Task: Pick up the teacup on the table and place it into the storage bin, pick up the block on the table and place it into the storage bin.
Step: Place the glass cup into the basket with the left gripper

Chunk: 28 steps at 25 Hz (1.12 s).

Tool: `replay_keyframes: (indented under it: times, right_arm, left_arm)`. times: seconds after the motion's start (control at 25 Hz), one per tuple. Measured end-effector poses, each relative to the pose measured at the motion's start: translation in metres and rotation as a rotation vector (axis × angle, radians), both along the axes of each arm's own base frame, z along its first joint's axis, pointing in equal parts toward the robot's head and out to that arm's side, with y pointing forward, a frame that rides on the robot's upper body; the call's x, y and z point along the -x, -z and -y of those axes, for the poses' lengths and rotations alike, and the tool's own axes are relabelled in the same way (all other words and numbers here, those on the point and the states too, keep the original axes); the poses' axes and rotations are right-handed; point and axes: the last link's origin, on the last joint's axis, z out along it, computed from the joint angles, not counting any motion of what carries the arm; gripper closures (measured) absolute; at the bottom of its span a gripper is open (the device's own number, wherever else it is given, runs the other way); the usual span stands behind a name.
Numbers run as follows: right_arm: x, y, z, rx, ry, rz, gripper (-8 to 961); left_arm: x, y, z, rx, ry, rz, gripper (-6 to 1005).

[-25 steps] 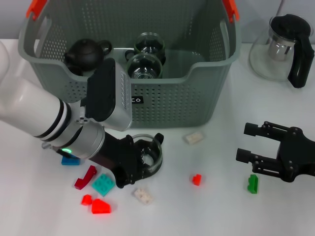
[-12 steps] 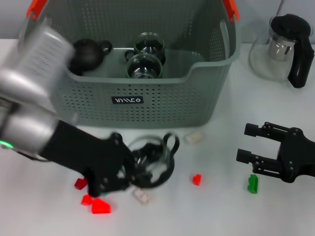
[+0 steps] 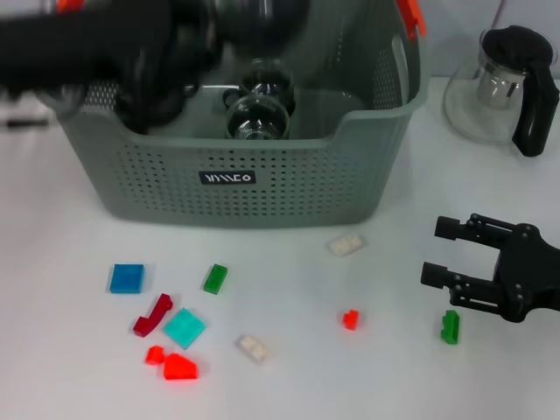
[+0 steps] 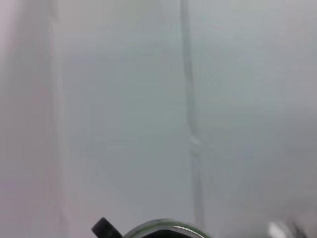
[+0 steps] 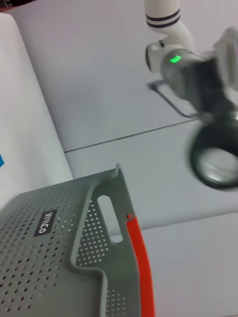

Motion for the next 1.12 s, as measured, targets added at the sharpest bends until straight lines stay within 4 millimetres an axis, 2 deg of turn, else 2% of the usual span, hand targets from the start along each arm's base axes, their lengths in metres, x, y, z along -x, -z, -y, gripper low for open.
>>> replay_keyframes:
  times: [0.08, 0.2, 0.36, 0.52, 0.68, 0.92, 1.12]
  right_arm:
    - [0.000, 0.000, 0.000, 0.000, -0.001, 0.000, 187]
    - [0.000, 0.000, 0.001, 0.002, 0.001, -0.002, 187]
    - [-0.002, 0.000, 0.001, 0.001, 0.007, 0.001, 187]
    - [-0.002, 0.001, 0.002, 0.001, 0.008, 0.001, 186]
    - [-0.002, 0.002, 0.002, 0.000, 0.005, 0.002, 186]
    - [-0.002, 0.004, 0.001, -0.004, 0.011, 0.011, 186]
    - [-0.001, 0.004, 0.000, -0.002, 0.009, 0.011, 186]
  left_arm:
    - [-0.012, -0.008, -0.021, 0.006, -0.083, -0.028, 931]
    - [-0.034, -0.012, -0.054, 0.066, -0.214, -0.192, 928]
    - [-0.058, -0.006, -0.091, 0.092, -0.421, -0.465, 924]
    - [-0.076, 0.012, -0.113, 0.065, -0.545, -0.659, 920]
    - [-0.077, 0.039, -0.121, 0.070, -0.584, -0.780, 916]
    - [-0.061, 0.071, -0.120, 0.117, -0.631, -0.833, 911]
    - [-0.055, 0.079, -0.118, 0.135, -0.647, -0.834, 906]
